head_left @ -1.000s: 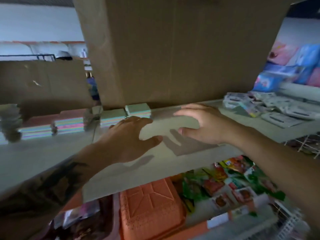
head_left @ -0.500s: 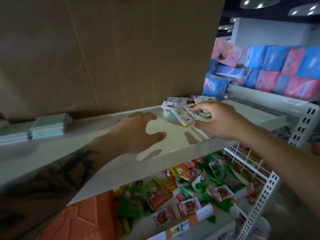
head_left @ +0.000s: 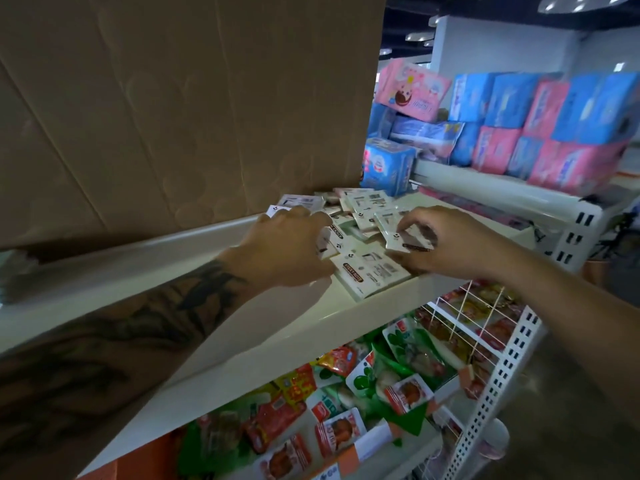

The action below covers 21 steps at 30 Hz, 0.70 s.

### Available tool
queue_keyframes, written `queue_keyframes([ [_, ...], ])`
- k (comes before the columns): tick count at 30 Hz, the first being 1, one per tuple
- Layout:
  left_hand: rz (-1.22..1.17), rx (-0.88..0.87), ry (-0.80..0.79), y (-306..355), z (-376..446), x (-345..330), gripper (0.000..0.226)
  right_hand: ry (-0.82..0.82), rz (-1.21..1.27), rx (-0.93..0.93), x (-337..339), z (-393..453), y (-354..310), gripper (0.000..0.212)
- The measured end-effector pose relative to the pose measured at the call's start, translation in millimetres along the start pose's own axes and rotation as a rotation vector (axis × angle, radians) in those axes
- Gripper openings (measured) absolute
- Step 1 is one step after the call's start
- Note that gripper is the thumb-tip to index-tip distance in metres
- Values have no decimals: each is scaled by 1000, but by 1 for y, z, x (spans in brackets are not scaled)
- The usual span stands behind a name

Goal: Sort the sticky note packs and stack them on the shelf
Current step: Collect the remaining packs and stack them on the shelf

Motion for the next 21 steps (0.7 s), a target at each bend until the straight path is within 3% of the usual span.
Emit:
queue_keyframes([
  [8, -56, -32, 15, 0, 5, 6, 74, 30, -29, 32, 2, 7, 2, 50],
  [14, -53, 52, 45, -17, -25, 23, 79, 128, 17, 83, 16, 3, -17, 51],
  [21, -189, 200, 107, -71, -106, 41, 75, 80, 55, 308, 9, 15, -107, 48],
])
Point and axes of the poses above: each hand's wrist, its own z-axis towards the middle knuckle, its own x-axis out of the back of the hand, y = z × x, the point moved 6 cm from there along z, towards the middle knuckle, and after that the axes turned 10 degrees about -y, right-handed, at the moved point
